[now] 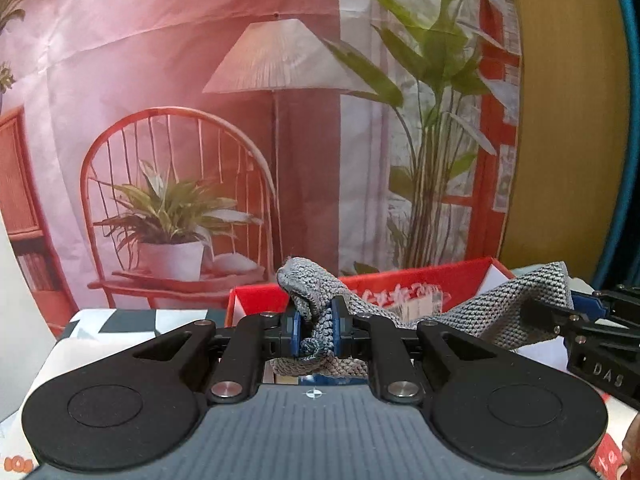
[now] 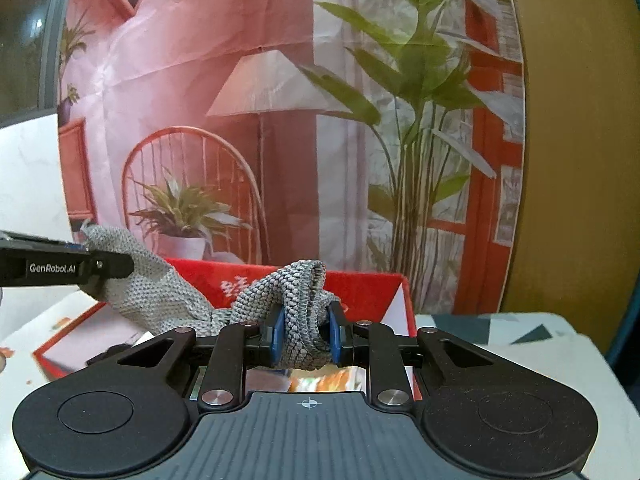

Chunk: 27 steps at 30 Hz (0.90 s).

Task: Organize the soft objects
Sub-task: 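Lift the grey cloth with both grippers into the box and open them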

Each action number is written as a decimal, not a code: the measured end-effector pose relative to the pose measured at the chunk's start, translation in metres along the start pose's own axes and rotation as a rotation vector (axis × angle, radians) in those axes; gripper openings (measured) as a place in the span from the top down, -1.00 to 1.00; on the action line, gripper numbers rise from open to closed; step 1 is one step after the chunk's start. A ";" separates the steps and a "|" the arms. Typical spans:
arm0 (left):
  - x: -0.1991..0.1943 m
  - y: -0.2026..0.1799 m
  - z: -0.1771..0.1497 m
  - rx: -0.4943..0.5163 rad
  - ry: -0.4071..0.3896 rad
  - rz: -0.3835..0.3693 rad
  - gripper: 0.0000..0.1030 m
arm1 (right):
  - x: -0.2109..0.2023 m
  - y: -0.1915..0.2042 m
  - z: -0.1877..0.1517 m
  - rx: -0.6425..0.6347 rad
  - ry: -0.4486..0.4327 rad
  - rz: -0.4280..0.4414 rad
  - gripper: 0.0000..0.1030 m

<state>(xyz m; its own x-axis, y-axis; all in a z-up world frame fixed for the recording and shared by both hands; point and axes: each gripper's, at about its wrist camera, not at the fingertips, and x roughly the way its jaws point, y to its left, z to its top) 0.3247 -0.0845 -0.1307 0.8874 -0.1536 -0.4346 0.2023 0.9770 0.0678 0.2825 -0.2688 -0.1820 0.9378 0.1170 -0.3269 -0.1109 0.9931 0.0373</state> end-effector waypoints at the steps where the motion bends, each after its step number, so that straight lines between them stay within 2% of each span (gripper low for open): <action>1: 0.005 -0.001 0.002 0.004 0.007 0.003 0.70 | 0.004 0.000 0.002 -0.006 0.001 -0.006 0.60; 2: 0.010 -0.003 0.003 0.012 0.023 0.003 0.69 | 0.009 0.000 0.005 -0.015 0.006 -0.013 0.60; 4: 0.025 -0.007 0.001 0.037 0.109 -0.020 0.68 | 0.019 0.001 0.008 -0.043 0.028 -0.020 0.60; 6: 0.037 -0.008 -0.006 0.047 0.180 -0.031 0.68 | 0.031 0.003 0.007 -0.059 0.091 0.004 0.60; 12: 0.049 -0.001 -0.016 0.052 0.240 -0.041 0.64 | 0.046 -0.001 -0.006 -0.013 0.165 0.031 0.59; 14: 0.046 0.004 -0.016 0.044 0.232 -0.064 0.45 | 0.046 -0.003 -0.008 -0.001 0.175 0.031 0.58; 16: 0.041 0.007 -0.015 0.038 0.208 -0.083 -0.21 | 0.044 -0.004 -0.010 -0.002 0.172 0.026 0.51; 17: 0.036 0.007 -0.015 0.035 0.187 -0.091 -0.32 | 0.041 -0.005 -0.010 -0.001 0.160 0.020 0.42; 18: 0.030 0.007 -0.015 0.033 0.159 -0.101 -0.38 | 0.037 -0.007 -0.009 -0.002 0.145 0.012 0.38; 20: 0.020 0.007 -0.013 0.041 0.132 -0.110 -0.42 | 0.028 -0.009 -0.008 -0.006 0.116 0.001 0.14; 22: 0.009 0.007 -0.013 0.049 0.111 -0.118 -0.44 | 0.019 -0.011 -0.006 -0.003 0.090 -0.015 0.00; 27: -0.028 0.006 -0.020 0.025 0.043 -0.155 -0.50 | -0.013 -0.021 -0.004 0.061 0.032 -0.021 -0.03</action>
<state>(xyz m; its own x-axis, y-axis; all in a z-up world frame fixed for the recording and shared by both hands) 0.2931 -0.0714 -0.1358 0.8262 -0.2951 -0.4798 0.3463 0.9379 0.0194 0.2718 -0.2910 -0.1824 0.9284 0.0972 -0.3587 -0.0702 0.9937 0.0877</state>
